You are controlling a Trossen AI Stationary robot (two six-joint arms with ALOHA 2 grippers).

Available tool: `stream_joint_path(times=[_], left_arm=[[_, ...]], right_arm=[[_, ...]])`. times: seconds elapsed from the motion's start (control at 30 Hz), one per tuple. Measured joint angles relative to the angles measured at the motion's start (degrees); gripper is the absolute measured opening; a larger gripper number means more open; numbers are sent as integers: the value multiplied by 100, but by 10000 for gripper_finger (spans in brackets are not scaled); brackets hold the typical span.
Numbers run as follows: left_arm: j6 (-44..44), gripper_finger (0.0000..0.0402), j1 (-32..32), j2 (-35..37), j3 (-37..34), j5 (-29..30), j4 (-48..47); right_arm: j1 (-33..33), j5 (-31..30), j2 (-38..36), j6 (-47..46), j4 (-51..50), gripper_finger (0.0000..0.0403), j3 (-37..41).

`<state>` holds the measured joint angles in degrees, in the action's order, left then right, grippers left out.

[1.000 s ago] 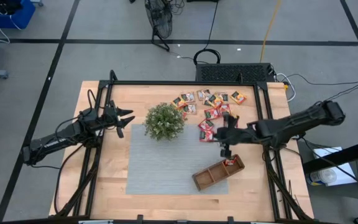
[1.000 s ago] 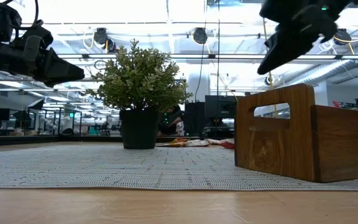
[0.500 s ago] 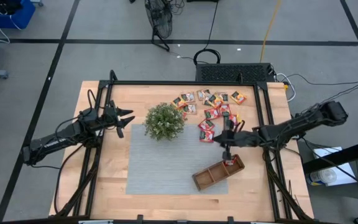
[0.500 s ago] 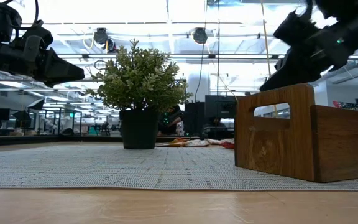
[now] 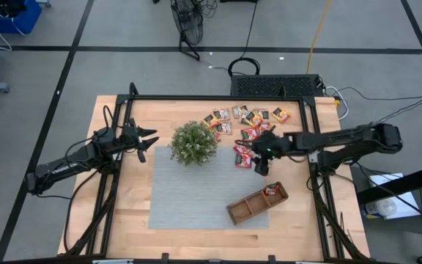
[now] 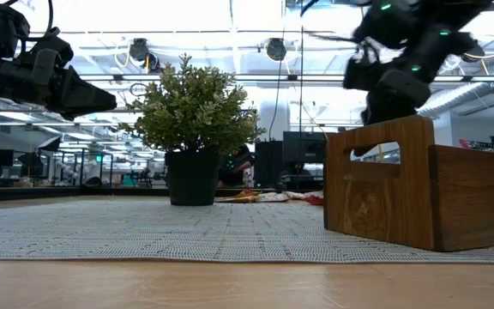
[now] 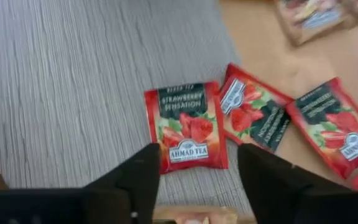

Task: Pick & Place Tea
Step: Put the strawberry tea sachet into the brown organizer

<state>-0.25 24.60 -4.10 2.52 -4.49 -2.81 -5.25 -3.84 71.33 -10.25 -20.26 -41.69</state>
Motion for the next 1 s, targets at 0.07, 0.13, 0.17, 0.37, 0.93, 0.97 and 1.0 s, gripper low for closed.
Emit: stream_joint_path(times=[0.07,0.13,0.17,0.37,0.93,0.97,1.0], left_arm=[[0,147,0,0,0,-2,0],[0,147,2,0,-1,0,0],[0,147,2,-1,-1,0,0],[0,147,2,-1,-1,0,0],[0,147,0,-2,0,0,0],[0,147,2,-2,0,2,0],[0,147,2,-2,-1,2,0]], right_arm=[[-234,327,431,179,-283,224,-381],[-428,436,862,342,-606,239,-718],[-513,435,1080,437,-728,245,-866],[-791,420,2002,987,-1012,258,-1342],[-941,1314,2490,1161,-1097,254,-1417],[-941,1314,2494,1176,-1157,254,-1417],[-940,1314,2496,1198,-1226,254,-1417]])
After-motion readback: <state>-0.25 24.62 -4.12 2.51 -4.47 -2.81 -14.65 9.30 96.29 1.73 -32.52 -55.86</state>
